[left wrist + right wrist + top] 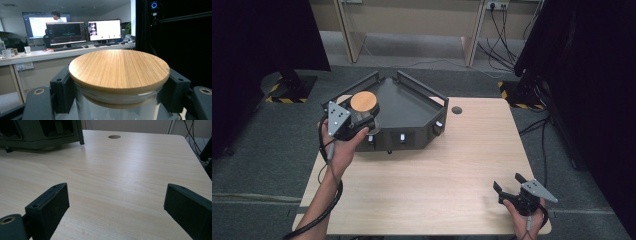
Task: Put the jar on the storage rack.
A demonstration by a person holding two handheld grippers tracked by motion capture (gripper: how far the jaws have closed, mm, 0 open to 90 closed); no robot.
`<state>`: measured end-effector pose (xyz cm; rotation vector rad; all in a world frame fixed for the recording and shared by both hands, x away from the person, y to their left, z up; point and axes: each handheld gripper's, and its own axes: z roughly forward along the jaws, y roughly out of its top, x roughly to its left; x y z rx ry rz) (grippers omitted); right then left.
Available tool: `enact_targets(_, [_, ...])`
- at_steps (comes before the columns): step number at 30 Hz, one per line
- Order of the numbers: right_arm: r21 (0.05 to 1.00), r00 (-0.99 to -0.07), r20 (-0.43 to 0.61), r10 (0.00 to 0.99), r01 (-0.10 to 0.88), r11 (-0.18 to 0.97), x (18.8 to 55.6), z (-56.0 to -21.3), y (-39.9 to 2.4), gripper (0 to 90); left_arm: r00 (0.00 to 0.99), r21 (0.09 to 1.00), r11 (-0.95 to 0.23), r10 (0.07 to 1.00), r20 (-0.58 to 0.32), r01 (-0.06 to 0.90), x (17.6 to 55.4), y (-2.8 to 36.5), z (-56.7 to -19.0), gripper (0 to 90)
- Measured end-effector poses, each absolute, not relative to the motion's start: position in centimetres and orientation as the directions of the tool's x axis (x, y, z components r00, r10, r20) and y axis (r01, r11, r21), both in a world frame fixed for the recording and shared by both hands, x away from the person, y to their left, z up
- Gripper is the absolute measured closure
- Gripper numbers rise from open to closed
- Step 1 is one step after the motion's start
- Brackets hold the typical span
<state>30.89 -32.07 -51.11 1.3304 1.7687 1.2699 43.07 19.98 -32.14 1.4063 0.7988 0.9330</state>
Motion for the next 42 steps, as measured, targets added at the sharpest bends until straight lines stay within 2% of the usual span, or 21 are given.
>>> enact_targets(42, [0.920,-0.332,0.095,0.939,0.388,0.044,30.9,-51.1,-32.1,6.3,0.398,0.998,-0.046,0.916,0.060,-0.044,46.9,18.6,-31.4,26.6])
